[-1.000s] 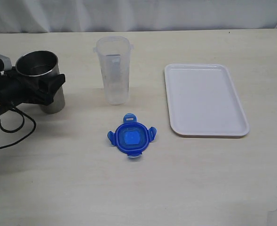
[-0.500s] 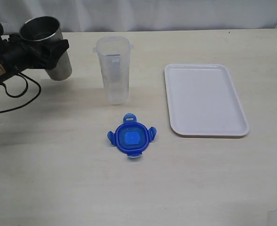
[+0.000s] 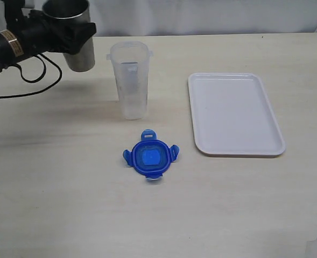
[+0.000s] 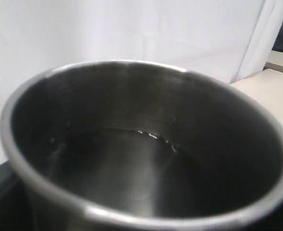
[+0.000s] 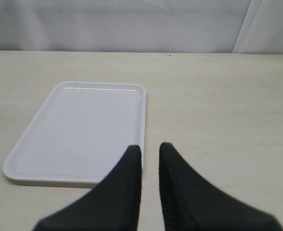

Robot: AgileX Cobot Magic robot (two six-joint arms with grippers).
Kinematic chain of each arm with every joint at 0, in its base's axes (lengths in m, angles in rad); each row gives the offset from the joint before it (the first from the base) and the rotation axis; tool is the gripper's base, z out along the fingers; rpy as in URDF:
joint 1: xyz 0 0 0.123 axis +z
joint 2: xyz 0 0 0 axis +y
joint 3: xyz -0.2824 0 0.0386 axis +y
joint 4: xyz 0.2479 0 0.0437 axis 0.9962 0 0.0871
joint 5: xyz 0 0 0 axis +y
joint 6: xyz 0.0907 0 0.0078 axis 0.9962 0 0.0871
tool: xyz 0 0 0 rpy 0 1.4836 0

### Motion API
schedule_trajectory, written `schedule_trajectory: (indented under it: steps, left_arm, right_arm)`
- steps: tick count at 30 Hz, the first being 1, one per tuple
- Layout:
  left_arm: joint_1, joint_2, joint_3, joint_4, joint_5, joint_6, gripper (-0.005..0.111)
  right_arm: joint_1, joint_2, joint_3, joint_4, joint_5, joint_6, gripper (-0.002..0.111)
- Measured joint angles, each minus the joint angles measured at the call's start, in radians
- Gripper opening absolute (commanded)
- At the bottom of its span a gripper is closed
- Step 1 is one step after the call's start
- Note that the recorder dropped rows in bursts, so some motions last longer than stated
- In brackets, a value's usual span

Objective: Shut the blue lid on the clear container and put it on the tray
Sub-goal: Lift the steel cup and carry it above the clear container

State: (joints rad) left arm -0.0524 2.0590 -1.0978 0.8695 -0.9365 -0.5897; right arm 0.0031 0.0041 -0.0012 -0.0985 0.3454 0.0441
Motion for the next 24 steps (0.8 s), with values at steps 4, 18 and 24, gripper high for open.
schedule_trajectory:
  steps: [4,18,24]
  left_arm:
    - [-0.049,0.0,-0.035,0.018,0.007,0.003,0.0]
    - [-0.086,0.0,-0.067,0.045,-0.033,0.126,0.0]
    - [-0.086,0.0,-0.067,0.074,-0.09,0.178,0.0]
  right_arm:
    - [0.0,0.0,0.0,0.0,0.0,0.0,0.014]
    - [0.0,0.0,0.0,0.0,0.0,0.0,0.014]
    - [0.0,0.0,0.0,0.0,0.0,0.0,0.014]
